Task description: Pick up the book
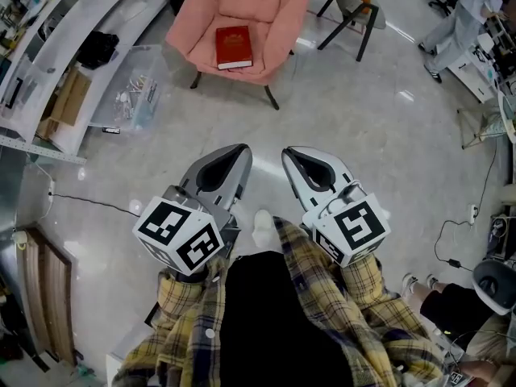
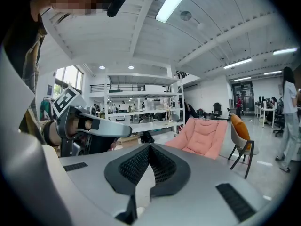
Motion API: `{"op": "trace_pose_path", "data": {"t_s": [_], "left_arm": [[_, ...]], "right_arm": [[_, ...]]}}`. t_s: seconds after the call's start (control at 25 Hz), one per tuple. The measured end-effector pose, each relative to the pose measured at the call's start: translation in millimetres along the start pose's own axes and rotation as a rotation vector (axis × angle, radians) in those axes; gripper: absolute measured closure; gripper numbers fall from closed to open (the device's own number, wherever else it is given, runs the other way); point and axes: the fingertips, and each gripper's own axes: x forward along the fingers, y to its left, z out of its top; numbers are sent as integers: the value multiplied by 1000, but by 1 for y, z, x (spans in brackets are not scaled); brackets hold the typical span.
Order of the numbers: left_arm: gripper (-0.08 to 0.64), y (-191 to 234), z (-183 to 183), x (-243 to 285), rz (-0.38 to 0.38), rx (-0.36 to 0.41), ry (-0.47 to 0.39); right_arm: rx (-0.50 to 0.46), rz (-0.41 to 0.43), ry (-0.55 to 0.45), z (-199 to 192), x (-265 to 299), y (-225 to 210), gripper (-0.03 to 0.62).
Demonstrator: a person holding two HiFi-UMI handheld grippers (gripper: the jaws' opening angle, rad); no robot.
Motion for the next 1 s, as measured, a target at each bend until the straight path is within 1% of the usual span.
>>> {"op": "trace_pose_path", "data": {"t_s": [0.12,0.24,0.44,0.68,0.84,1.0], "left_arm": [[557,17,11,-2,-7,5,-1],[557,42,24,-2,-14,13,3],[557,96,52,4,-28,25,23],[557,160,89,13,-41,41,25],[557,195,103,11,-47,45,41],[557,224,109,12,-40,25,54]], "right_arm": [[7,-4,4,4,20,2,577],[5,-5,6,11,50,6,577],[8,-21,6,27,109,3,577],[13,-61,-3,45,172,-8,577],[30,-94,2,49,204,-13,577],[50,-106,14,49,229,-13,577]]}}
